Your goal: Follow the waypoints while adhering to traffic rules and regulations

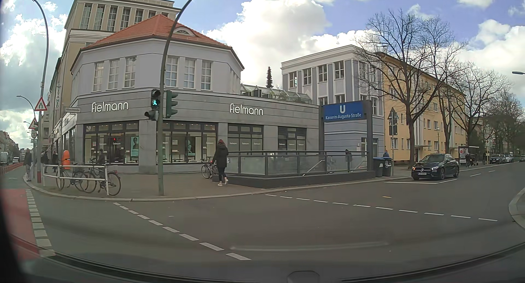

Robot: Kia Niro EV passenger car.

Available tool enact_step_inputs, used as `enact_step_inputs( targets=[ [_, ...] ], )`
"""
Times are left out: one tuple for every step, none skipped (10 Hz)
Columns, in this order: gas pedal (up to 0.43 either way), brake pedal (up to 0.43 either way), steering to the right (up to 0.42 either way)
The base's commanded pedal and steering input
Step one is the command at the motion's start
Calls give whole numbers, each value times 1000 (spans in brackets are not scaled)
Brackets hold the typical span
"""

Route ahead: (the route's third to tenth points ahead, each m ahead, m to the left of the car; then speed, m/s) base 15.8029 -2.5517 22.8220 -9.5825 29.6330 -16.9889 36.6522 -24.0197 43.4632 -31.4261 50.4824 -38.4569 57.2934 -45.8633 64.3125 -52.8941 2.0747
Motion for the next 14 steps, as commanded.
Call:
enact_step_inputs(
  targets=[
    [130,37,498],
    [138,37,481],
    [138,37,460],
    [189,37,439],
    [189,37,416],
    [189,37,392],
    [189,37,369],
    [189,37,346],
    [189,37,319],
    [189,37,291],
    [189,30,255],
    [189,37,231],
    [189,37,224],
    [189,37,219]
  ],
)
